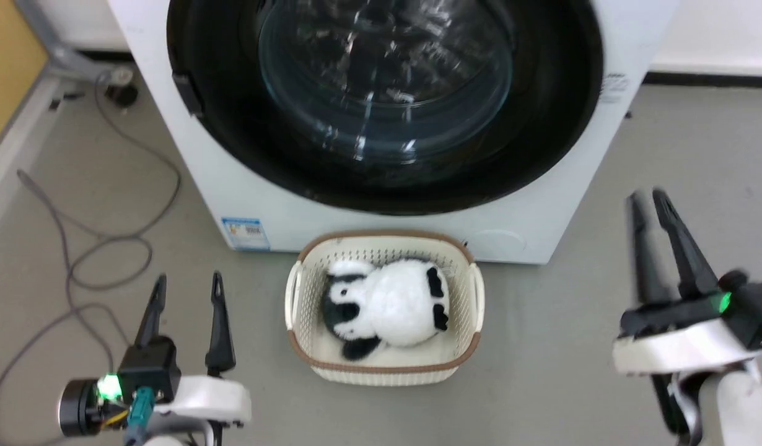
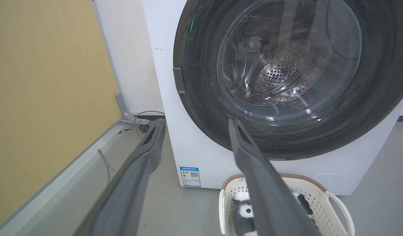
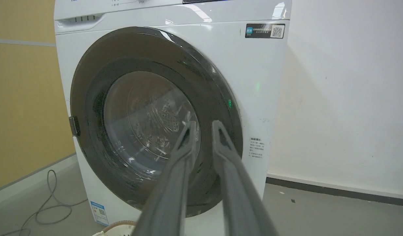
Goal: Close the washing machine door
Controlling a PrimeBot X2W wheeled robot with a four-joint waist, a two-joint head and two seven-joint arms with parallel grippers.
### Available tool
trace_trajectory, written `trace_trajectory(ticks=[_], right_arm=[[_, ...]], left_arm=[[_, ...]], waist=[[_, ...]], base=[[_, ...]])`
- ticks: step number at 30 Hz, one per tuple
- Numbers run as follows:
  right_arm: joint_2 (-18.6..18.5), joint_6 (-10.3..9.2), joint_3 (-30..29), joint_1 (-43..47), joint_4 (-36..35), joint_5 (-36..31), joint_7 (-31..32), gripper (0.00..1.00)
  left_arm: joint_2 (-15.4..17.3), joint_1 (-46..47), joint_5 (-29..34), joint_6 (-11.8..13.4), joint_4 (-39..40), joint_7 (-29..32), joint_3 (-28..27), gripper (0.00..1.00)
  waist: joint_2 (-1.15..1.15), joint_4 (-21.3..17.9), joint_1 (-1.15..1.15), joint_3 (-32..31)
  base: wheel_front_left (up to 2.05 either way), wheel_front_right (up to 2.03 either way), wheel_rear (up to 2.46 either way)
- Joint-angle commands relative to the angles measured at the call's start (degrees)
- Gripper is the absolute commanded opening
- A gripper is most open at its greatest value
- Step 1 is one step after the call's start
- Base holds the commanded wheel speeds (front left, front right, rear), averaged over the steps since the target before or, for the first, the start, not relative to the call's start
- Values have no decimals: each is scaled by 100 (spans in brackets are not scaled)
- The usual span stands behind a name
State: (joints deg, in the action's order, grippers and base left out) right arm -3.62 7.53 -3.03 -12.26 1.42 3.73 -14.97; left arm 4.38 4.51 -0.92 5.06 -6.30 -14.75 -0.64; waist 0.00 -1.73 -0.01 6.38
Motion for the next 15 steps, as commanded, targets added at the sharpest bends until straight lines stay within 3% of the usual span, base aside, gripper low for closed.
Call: trace_trajectory(ticks=[1, 12, 13, 15], right_arm=[[40, -4, 39, 163, 58, 62, -3, 100], [73, -4, 235, 951, 160, 498, -3, 100], [39, 0, 224, 901, 161, 486, 1, 0], [37, 0, 224, 895, 163, 484, 2, 0]], left_arm=[[35, -125, 40, -9, 2, -25, 4, 100], [72, -464, 62, -48, -32, -25, 152, 100], [28, -393, 36, -38, -23, 5, 155, 0], [18, -392, 35, -38, -24, 12, 156, 0]], waist=[[0, -101, 1, -173], [0, -116, 1, -413], [0, -118, 1, -416], [0, -118, 1, -418]], base=[[0, 0, 0], [0, 0, 0], [0, 0, 0], [0, 0, 0]])
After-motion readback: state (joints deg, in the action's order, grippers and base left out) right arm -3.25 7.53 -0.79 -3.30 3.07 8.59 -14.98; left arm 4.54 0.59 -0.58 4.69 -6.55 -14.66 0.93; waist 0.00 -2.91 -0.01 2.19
